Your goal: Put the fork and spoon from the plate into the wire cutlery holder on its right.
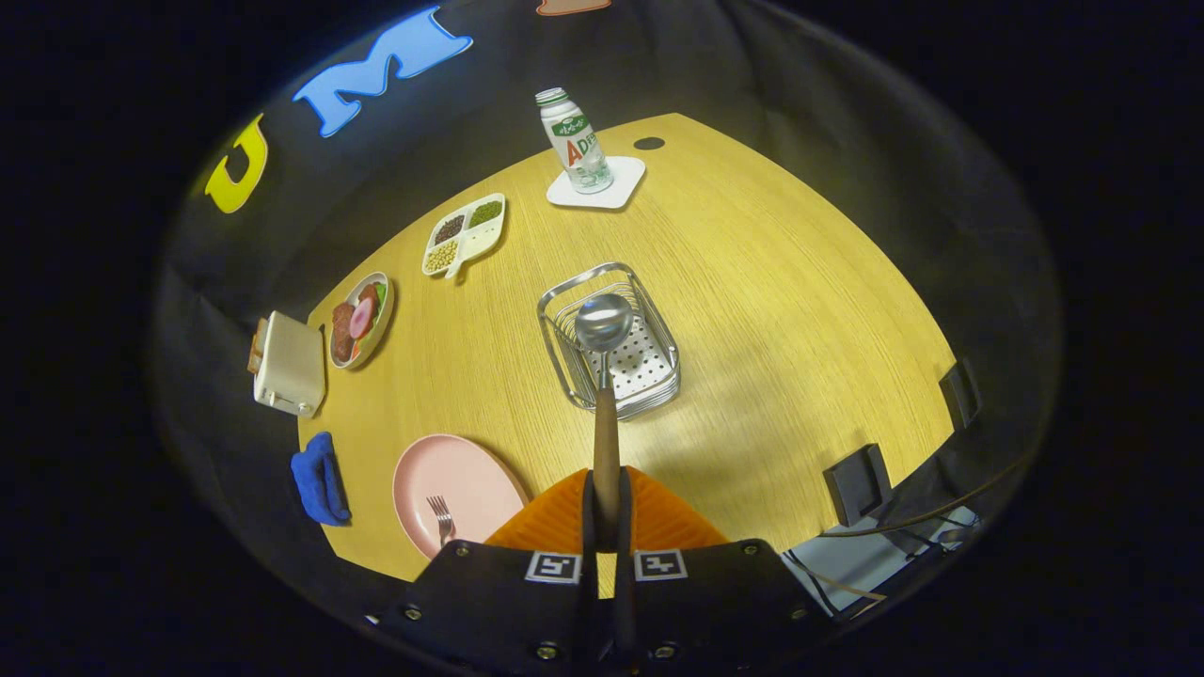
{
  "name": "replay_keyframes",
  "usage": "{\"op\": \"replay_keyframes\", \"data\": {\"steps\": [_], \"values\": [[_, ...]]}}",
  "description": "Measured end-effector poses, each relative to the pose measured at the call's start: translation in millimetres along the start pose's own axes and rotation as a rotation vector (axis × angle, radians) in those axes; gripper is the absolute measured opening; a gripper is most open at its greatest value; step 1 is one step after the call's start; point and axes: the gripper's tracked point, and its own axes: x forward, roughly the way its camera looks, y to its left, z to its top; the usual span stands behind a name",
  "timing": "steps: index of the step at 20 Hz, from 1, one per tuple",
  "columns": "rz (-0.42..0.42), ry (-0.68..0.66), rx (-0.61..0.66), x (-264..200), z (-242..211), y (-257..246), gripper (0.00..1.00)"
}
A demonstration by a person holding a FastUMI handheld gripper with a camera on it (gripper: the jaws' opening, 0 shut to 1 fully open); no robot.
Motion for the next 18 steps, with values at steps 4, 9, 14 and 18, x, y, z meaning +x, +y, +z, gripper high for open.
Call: {"op": "replay_keyframes", "data": {"steps": [4,9,14,18], "values": [[0.027,-0.031,0.027,-3.9,15.0,4.5,0.11],[0.037,-0.095,0.031,-16.2,30.6,2.9,0.26],[0.046,-0.106,0.029,-23.0,25.5,3.4,0.36],[0.077,-0.113,0.020,-27.0,17.8,14.2,0.36]]}}
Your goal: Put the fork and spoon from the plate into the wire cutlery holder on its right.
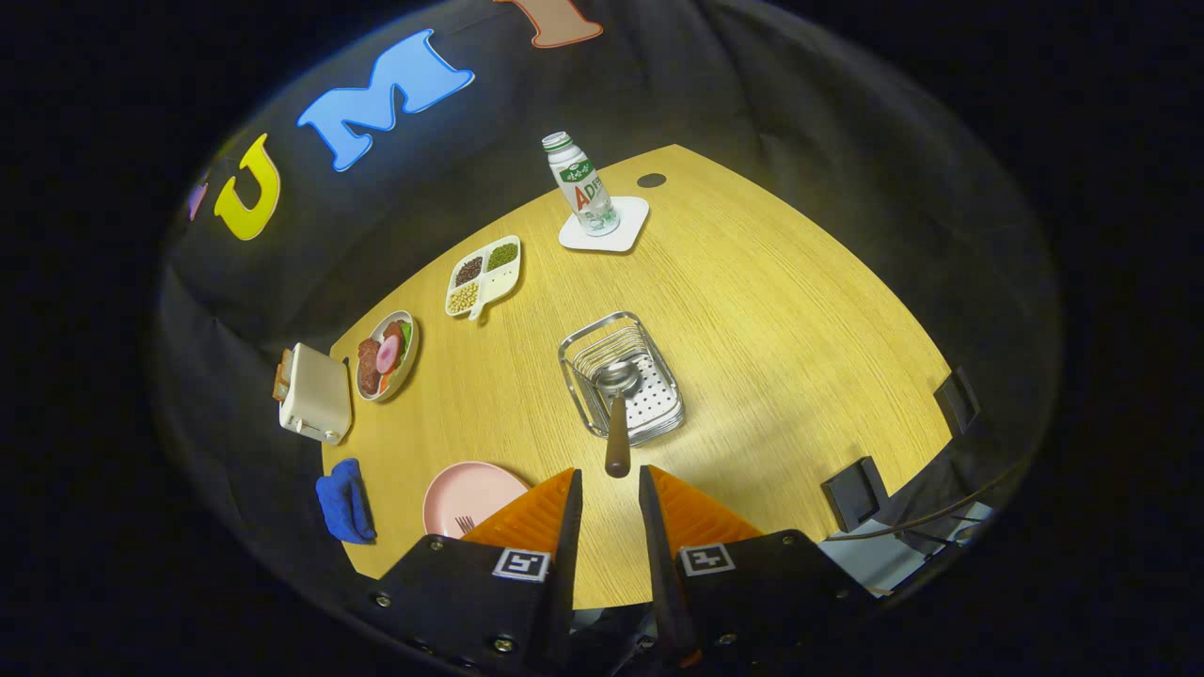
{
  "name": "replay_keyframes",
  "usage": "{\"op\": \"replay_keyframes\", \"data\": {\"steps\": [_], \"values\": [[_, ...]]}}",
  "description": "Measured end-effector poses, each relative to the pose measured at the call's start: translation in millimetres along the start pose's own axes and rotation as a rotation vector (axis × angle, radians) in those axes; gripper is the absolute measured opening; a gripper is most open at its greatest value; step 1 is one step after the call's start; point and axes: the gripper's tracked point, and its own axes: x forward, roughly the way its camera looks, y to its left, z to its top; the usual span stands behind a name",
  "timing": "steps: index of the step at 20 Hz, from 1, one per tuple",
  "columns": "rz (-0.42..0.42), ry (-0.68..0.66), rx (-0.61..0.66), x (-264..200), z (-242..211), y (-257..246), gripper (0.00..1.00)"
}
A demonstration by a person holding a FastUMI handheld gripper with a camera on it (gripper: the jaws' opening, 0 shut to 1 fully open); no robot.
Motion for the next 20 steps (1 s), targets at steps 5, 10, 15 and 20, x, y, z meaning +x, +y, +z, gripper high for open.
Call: {"op": "replay_keyframes", "data": {"steps": [5,10,15,20], "values": [[0.024,0.011,-0.022,0.4,-11.6,11.4,0.36],[0.039,0.013,-0.029,3.0,-19.4,19.9,0.36],[0.053,0.043,-0.026,12.0,-39.6,30.8,0.36],[0.083,0.088,-0.040,21.3,-64.8,51.7,0.36]]}}
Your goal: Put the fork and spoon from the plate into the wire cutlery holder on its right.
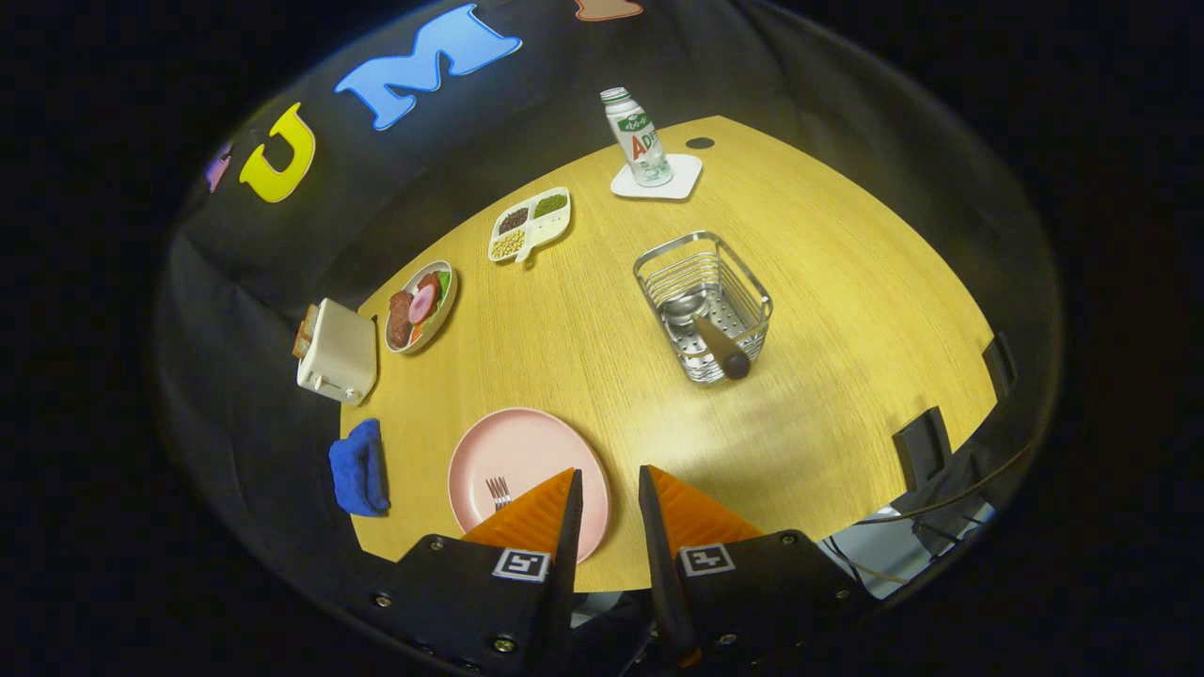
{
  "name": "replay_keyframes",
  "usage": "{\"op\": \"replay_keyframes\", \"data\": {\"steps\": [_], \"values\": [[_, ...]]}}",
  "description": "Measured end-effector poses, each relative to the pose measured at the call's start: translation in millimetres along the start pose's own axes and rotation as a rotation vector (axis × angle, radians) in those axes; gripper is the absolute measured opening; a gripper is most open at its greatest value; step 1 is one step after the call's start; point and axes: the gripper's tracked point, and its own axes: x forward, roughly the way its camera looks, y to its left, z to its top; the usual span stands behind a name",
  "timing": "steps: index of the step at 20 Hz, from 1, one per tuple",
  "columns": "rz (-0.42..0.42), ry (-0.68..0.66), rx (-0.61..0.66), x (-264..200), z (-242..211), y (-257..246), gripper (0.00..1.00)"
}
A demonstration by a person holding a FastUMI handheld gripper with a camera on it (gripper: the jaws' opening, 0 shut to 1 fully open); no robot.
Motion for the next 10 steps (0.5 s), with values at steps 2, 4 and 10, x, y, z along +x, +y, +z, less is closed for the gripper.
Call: {"op": "replay_keyframes", "data": {"steps": [2,4,10], "values": [[0.010,0.014,-0.007,4.9,-6.5,8.6,0.36],[0.021,0.025,-0.012,8.7,-12.7,16.9,0.36],[0.054,0.080,-0.039,23.0,-40.8,44.5,0.36]]}}
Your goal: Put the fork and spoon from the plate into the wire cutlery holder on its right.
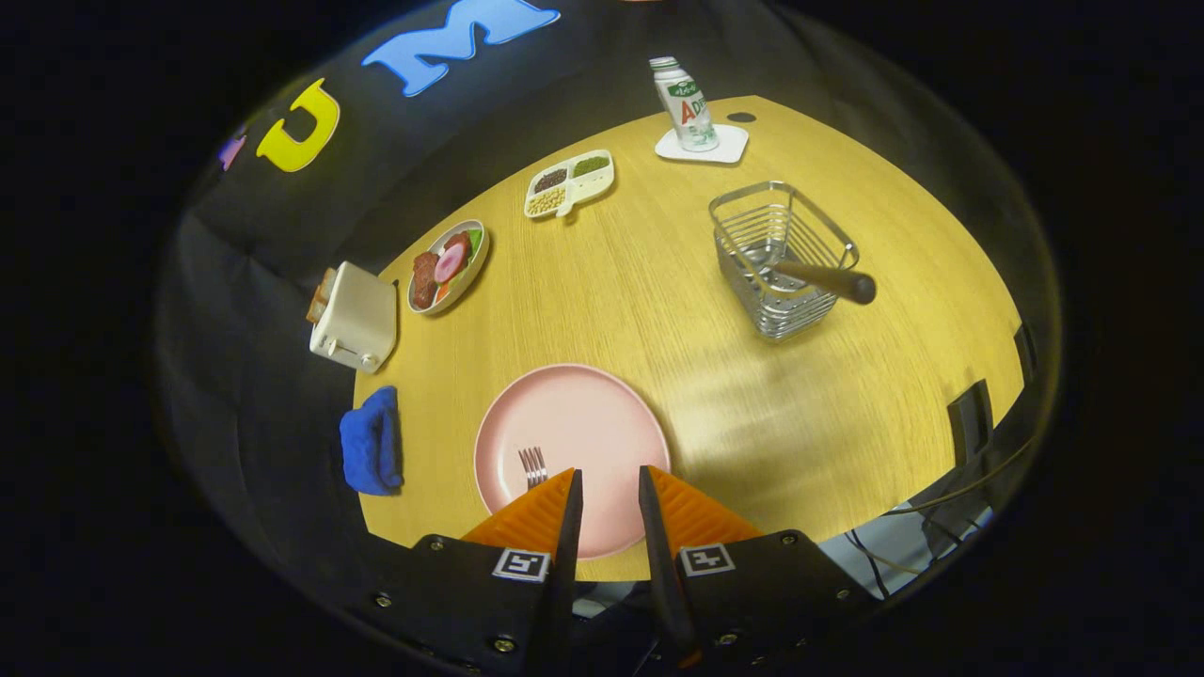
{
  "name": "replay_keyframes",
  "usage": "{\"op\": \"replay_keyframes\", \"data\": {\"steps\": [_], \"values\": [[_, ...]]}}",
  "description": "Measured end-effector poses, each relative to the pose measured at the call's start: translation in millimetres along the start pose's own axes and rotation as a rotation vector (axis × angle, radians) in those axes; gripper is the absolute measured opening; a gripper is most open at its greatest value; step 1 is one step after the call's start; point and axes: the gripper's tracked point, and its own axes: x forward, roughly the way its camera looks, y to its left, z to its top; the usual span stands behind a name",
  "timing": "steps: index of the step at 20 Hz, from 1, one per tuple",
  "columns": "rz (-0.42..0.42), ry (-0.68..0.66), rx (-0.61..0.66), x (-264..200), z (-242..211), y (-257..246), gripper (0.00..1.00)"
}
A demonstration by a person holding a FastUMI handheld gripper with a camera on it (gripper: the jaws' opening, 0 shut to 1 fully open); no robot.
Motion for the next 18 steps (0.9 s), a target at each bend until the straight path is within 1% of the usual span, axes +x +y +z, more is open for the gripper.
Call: {"op": "replay_keyframes", "data": {"steps": [6,18], "values": [[0.023,0.072,-0.025,18.9,-26.4,20.8,0.36],[0.034,0.214,-0.115,49.1,-74.0,46.8,0.36]]}}
